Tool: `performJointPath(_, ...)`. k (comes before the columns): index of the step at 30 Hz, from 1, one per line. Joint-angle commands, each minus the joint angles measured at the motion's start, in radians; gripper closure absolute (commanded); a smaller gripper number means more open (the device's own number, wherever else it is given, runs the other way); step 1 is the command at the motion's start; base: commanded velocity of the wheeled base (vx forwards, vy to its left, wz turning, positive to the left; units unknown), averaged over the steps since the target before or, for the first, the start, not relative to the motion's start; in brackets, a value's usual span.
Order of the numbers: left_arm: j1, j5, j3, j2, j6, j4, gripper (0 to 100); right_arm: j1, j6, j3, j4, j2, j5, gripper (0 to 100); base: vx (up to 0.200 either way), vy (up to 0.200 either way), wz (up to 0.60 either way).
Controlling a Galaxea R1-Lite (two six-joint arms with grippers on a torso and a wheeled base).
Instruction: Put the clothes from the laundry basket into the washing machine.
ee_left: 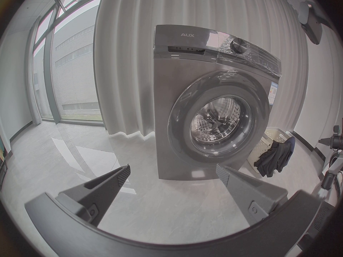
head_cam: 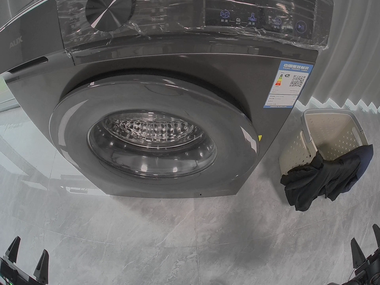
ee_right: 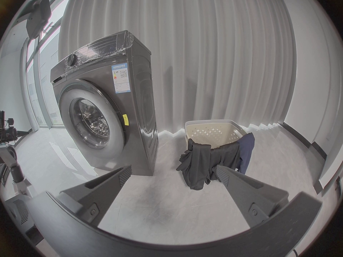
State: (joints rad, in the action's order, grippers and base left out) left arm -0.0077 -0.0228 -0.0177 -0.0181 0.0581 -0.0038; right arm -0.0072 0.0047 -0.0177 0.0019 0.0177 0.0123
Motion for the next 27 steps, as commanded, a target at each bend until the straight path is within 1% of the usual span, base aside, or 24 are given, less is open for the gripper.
performJointPath(1,0.0,0.0,0.018,0.012,0.0,-0.001,0,0.0,0.0,0.018,0.0,-0.016,0.0,0,0.0,0.2,0.0)
performJointPath(4,0.0,0.0,0.018,0.012,0.0,-0.001,0,0.0,0.0,0.018,0.0,-0.015,0.001,0,0.0,0.2,0.0)
performJointPath(16,0.0,0.0,0.018,0.012,0.0,-0.001,0,0.0,0.0,0.018,0.0,-0.015,0.0,0,0.0,0.0,0.0)
performJointPath(22,0.0,0.0,0.018,0.012,0.002,-0.001,0,0.0,0.0,0.018,0.0,-0.015,0.001,0,0.0,0.2,0.0)
performJointPath(27,0.0,0.0,0.018,0.012,0.002,-0.001,0,0.001,-0.002,0.018,0.0,-0.015,0.001,0,0.0,0.0,0.0)
